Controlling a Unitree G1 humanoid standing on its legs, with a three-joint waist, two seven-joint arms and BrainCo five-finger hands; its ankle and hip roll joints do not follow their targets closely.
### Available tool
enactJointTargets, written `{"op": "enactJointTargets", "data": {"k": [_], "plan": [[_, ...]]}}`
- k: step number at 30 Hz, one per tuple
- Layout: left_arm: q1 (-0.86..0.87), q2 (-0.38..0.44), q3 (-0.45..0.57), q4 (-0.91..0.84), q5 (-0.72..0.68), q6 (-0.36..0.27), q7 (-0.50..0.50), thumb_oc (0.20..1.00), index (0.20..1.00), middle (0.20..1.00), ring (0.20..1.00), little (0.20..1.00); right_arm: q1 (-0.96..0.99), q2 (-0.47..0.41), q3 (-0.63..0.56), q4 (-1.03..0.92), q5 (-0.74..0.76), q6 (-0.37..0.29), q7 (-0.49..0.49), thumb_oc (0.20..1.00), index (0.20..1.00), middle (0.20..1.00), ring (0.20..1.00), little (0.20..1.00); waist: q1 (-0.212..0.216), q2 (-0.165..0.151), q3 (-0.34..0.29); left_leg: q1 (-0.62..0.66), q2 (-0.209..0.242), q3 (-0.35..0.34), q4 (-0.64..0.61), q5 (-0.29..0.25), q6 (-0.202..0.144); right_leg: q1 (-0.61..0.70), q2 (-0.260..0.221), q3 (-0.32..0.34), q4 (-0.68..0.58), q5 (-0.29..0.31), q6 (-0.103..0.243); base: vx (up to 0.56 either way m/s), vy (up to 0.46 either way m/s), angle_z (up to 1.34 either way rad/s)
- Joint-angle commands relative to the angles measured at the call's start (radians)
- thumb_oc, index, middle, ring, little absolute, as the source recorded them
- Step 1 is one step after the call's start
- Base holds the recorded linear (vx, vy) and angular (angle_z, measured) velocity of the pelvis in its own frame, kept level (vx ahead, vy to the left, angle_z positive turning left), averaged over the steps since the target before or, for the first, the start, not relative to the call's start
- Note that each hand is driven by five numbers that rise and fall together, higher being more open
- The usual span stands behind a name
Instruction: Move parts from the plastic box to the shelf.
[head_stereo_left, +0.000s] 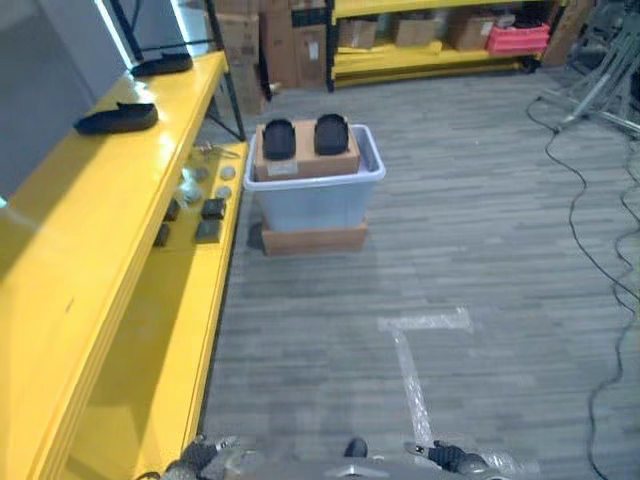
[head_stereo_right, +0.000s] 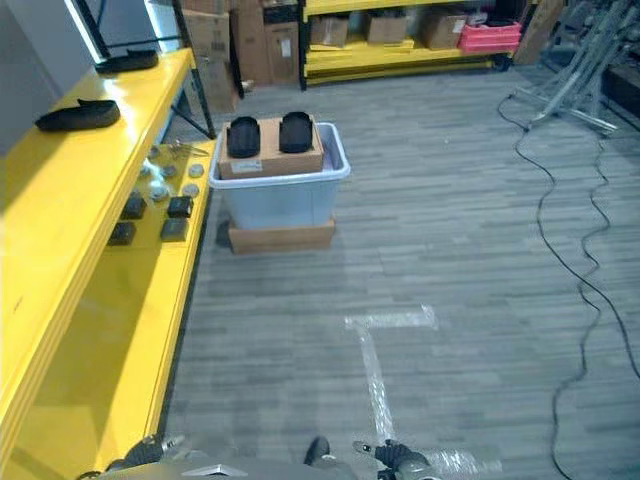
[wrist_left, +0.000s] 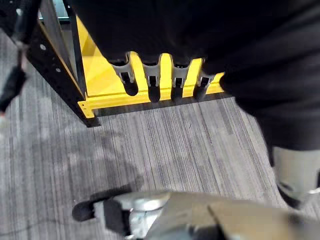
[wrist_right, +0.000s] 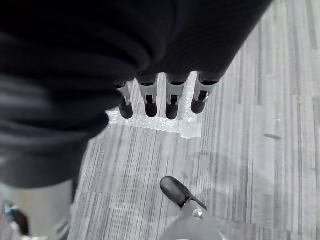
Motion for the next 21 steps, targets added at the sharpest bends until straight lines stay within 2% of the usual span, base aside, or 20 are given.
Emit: {"op": "enactJointTargets", "data": {"k": [1, 2, 3, 4, 6, 7, 9, 10, 11, 12, 13, 14, 15, 16, 17, 18, 20, 21], "plan": [[-0.067, 0.034, -0.032, -0.012, 0.0, -0.014, -0.014, 1.0, 1.0, 1.0, 1.0, 1.0, -0.059, -0.052, 0.013, 0.022, 0.045, -0.008, -0.019, 1.0, 1.0, 1.0, 1.0, 1.0, 0.05, -0.014, 0.067, 0.057, 0.018, -0.021, -0.457, 0.069, 0.008, 0.049, -0.052, 0.009, -0.002, -0.071, 0.163, 0.39, -0.024, -0.05], [-0.059, 0.033, -0.034, -0.006, 0.001, -0.012, -0.016, 1.0, 1.0, 1.0, 1.0, 1.0, -0.066, -0.05, 0.021, 0.021, 0.042, -0.011, -0.019, 1.0, 1.0, 1.0, 1.0, 1.0, 0.069, -0.005, 0.064, 0.053, 0.011, -0.056, -0.563, 0.115, 0.009, 0.06, -0.038, 0.022, -0.002, -0.083, 0.166, 0.52, 0.003, -0.29], [-0.049, 0.032, -0.042, 0.007, 0.005, -0.007, -0.017, 1.0, 1.0, 1.0, 1.0, 1.0, -0.085, -0.054, 0.034, 0.025, 0.029, -0.013, -0.022, 1.0, 1.0, 1.0, 1.0, 1.0, 0.102, 0.005, 0.066, 0.009, 0.017, -0.138, -0.691, 0.156, 0.005, 0.085, -0.02, 0.036, -0.002, -0.115, 0.165, 0.43, 0.032, -0.55], [-0.047, 0.033, -0.046, 0.015, 0.011, -0.008, -0.016, 1.0, 1.0, 1.0, 1.0, 1.0, -0.094, -0.052, 0.038, 0.025, 0.026, -0.013, -0.024, 1.0, 1.0, 1.0, 1.0, 1.0, 0.107, 0.008, 0.07, 0.003, 0.023, -0.136, -0.738, 0.171, -0.001, 0.104, -0.017, 0.041, -0.002, -0.132, 0.164, 0.44, 0.039, -0.81], [-0.038, 0.036, -0.043, 0.03, 0.019, 0.0, -0.019, 1.0, 1.0, 1.0, 1.0, 1.0, -0.101, -0.043, 0.041, 0.016, 0.02, -0.013, -0.021, 1.0, 1.0, 1.0, 1.0, 1.0, 0.119, 0.011, 0.068, -0.018, 0.029, -0.105, -0.733, 0.188, -0.003, 0.136, -0.012, 0.048, -0.002, -0.151, 0.17, 0.41, 0.108, -0.74], [-0.016, 0.038, -0.03, 0.044, 0.031, 0.004, -0.025, 1.0, 1.0, 1.0, 1.0, 1.0, -0.093, -0.033, 0.056, 0.007, -0.008, -0.012, -0.005, 1.0, 1.0, 1.0, 1.0, 1.0, 0.14, 0.025, 0.035, 0.007, 0.027, -0.126, -0.723, 0.217, 0.007, 0.17, -0.01, 0.045, 0.009, -0.178, 0.182, 0.52, 0.179, -0.42], [-0.012, 0.043, -0.028, 0.046, 0.035, 0.002, -0.023, 1.0, 1.0, 1.0, 1.0, 1.0, -0.085, -0.03, 0.062, 0.003, -0.028, -0.011, 0.002, 1.0, 1.0, 1.0, 1.0, 1.0, 0.145, 0.021, 0.021, 0.016, 0.012, -0.131, -0.705, 0.218, 0.021, 0.179, -0.031, 0.042, 0.038, -0.182, 0.191, 0.41, 0.183, -0.28], [-0.019, 0.055, -0.03, 0.047, 0.049, 0.002, -0.02, 1.0, 1.0, 1.0, 1.0, 1.0, -0.079, -0.02, 0.075, -0.004, -0.063, -0.009, 0.013, 1.0, 1.0, 1.0, 1.0, 1.0, 0.151, 0.013, 0.003, 0.052, -0.024, -0.127, -0.687, 0.196, 0.057, 0.155, -0.106, 0.023, 0.206, -0.174, 0.213, 0.39, 0.3, -0.21], [-0.028, 0.065, -0.034, 0.043, 0.052, 0.003, -0.021, 1.0, 1.0, 1.0, 1.0, 1.0, -0.08, -0.016, 0.081, -0.009, -0.072, -0.002, 0.019, 1.0, 1.0, 1.0, 1.0, 1.0, 0.14, 0.018, 0.014, 0.084, -0.044, -0.121, -0.684, 0.183, 0.082, 0.1, -0.164, 0.026, 0.358, -0.109, 0.232, 0.47, 0.404, 0.44], [-0.037, 0.072, -0.038, 0.036, 0.052, 0.003, -0.021, 1.0, 1.0, 1.0, 1.0, 1.0, -0.084, -0.013, 0.085, -0.016, -0.072, 0.001, 0.022, 1.0, 1.0, 1.0, 1.0, 1.0, 0.124, 0.026, 0.028, 0.121, -0.058, -0.127, -0.692, 0.176, 0.103, 0.043, -0.199, 0.045, 0.502, -0.047, 0.237, 0.37, 0.368, 0.54], [-0.054, 0.084, -0.047, 0.019, 0.045, 0.004, -0.014, 1.0, 1.0, 1.0, 1.0, 1.0, -0.081, -0.008, 0.082, -0.029, -0.054, -0.002, 0.02, 1.0, 1.0, 1.0, 1.0, 1.0, 0.091, 0.049, 0.045, 0.18, -0.065, -0.147, -0.723, 0.172, 0.13, -0.051, -0.227, 0.069, 0.683, 0.039, 0.231, 0.37, 0.254, 0.79], [-0.068, 0.092, -0.051, 0.003, 0.04, 0.002, -0.009, 1.0, 1.0, 1.0, 1.0, 1.0, -0.081, -0.003, 0.086, -0.039, -0.05, -0.003, 0.019, 1.0, 1.0, 1.0, 1.0, 1.0, 0.077, 0.063, 0.047, 0.208, -0.054, -0.16, -0.746, 0.165, 0.133, -0.09, -0.233, 0.066, 0.706, 0.031, 0.219, 0.38, 0.123, 0.41], [-0.08, 0.098, -0.05, -0.012, 0.034, 0.001, -0.006, 1.0, 1.0, 1.0, 1.0, 1.0, -0.08, 0.001, 0.09, -0.047, -0.048, -0.004, 0.018, 1.0, 1.0, 1.0, 1.0, 1.0, 0.069, 0.065, 0.054, 0.231, -0.049, -0.165, -0.759, 0.158, 0.13, -0.116, -0.245, 0.053, 0.685, 0.015, 0.216, 0.37, -0.111, 0.68], [-0.103, 0.112, -0.048, -0.037, 0.026, -0.006, 0.004, 1.0, 1.0, 1.0, 1.0, 1.0, -0.078, 0.01, 0.098, -0.062, -0.046, -0.005, 0.019, 1.0, 1.0, 1.0, 1.0, 1.0, 0.06, 0.064, 0.061, 0.259, -0.031, -0.164, -0.765, 0.134, 0.116, -0.133, -0.254, 0.019, 0.557, -0.008, 0.218, 0.26, -0.128, 0.6], [-0.103, 0.112, -0.048, -0.037, 0.026, -0.006, 0.004, 1.0, 1.0, 1.0, 1.0, 1.0, -0.079, 0.009, 0.098, -0.062, -0.046, -0.005, 0.019, 1.0, 1.0, 1.0, 1.0, 1.0, 0.059, 0.066, 0.06, 0.257, -0.029, -0.166, -0.765, 0.135, 0.116, -0.131, -0.25, 0.015, 0.55, -0.003, 0.217, 0.27, -0.187, 0.45], [-0.117, 0.118, -0.051, -0.047, 0.024, -0.009, 0.01, 1.0, 1.0, 1.0, 1.0, 1.0, -0.081, 0.01, 0.103, -0.067, -0.047, -0.006, 0.018, 1.0, 1.0, 1.0, 1.0, 1.0, 0.054, 0.062, 0.063, 0.269, -0.021, -0.169, -0.765, 0.122, 0.108, -0.138, -0.235, -0.004, 0.453, -0.01, 0.214, 0.22, -0.191, 0.27], [-0.13, 0.124, -0.055, -0.067, 0.028, -0.011, 0.013, 1.0, 1.0, 1.0, 1.0, 1.0, -0.08, 0.013, 0.111, -0.063, -0.047, -0.008, 0.02, 1.0, 1.0, 1.0, 1.0, 1.0, 0.036, 0.043, 0.063, 0.293, -0.017, -0.188, -0.759, 0.093, 0.093, -0.15, -0.174, 0.041, 0.241, 0.003, 0.222, 0.32, -0.271, 0.24], [-0.142, 0.122, -0.062, -0.068, 0.034, -0.014, 0.017, 1.0, 1.0, 1.0, 1.0, 1.0, -0.077, 0.014, 0.116, -0.056, -0.048, -0.01, 0.017, 1.0, 1.0, 1.0, 1.0, 1.0, 0.015, 0.033, 0.064, 0.306, -0.016, -0.207, -0.753, 0.073, 0.092, -0.174, -0.129, 0.126, 0.171, 0.018, 0.226, 0.31, -0.22, 0.06]]}}
